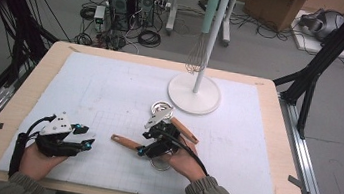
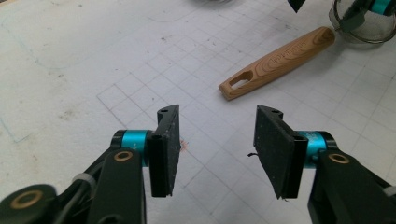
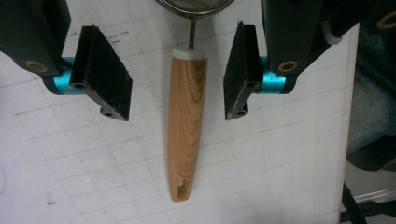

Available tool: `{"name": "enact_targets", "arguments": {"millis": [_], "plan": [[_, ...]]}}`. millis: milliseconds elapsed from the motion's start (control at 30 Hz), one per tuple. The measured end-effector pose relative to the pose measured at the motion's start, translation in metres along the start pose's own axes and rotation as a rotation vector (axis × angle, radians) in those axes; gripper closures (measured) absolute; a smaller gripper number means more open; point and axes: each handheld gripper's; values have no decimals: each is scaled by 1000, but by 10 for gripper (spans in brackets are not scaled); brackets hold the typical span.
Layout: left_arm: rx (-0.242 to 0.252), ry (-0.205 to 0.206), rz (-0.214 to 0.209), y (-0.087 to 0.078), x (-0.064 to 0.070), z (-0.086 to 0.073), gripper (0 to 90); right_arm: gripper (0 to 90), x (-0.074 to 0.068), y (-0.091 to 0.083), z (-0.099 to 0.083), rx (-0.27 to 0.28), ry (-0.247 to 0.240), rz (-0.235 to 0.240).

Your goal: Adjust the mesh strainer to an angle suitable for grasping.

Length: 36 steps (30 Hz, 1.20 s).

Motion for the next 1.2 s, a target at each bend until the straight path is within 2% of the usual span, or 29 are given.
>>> {"name": "enact_targets", "arguments": {"millis": [133,267,533,767,967,1200], "plan": [[2,-8,7,-1,-1,-2,408,386,-2,4,0,-20,-6,1],[5,-11,8,-2,-2,-3,373,388,-3,5,1,-22,-16,-3],[18,-10,14,-6,-5,-4,352,388,-2,4,1,-10,-14,1],[25,-31,18,-7,-11,-6,337,405,-4,6,2,-1,-27,10],[29,-35,30,-10,-12,-8,337,423,-6,12,5,-22,-36,25],[43,-39,33,-12,-13,-7,337,448,-7,17,7,-55,-59,18]]}}
Point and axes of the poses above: each handheld gripper's, and its own axes: y roughly forward along the jaws, z roughly out of its top, x roughly to its right, and after that the axes turned 6 degrees about -x, right-handed
